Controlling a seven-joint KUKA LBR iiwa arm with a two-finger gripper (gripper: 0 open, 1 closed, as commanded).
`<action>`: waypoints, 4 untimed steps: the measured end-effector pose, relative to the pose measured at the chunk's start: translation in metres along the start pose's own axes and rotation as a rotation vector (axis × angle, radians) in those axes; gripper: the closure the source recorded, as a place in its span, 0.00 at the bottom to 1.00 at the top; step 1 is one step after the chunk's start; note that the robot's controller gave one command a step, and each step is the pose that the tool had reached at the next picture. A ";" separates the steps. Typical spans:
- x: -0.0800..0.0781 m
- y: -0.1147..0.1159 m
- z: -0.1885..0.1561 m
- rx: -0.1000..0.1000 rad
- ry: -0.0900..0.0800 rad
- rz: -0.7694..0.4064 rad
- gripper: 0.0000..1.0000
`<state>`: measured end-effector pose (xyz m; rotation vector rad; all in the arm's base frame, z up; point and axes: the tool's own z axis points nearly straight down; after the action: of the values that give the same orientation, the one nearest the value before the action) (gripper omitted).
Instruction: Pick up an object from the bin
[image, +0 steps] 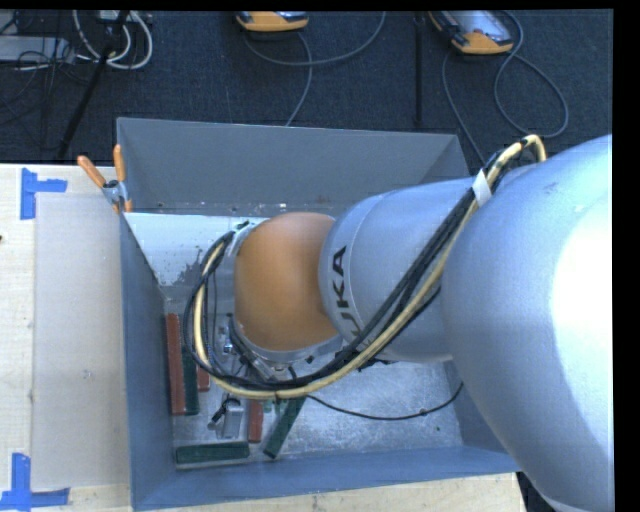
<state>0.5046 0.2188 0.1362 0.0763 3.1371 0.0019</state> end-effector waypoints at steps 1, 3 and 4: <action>0.013 -0.026 -0.018 0.001 0.005 -0.434 0.00; 0.014 0.003 0.066 0.002 0.006 -0.118 0.00; 0.012 0.003 0.063 0.002 0.005 -0.117 1.00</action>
Offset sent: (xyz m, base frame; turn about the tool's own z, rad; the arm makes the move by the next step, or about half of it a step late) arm -0.0140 -0.0247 0.0186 -0.4351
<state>0.4925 0.2222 0.0727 -0.1077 3.1415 -0.0011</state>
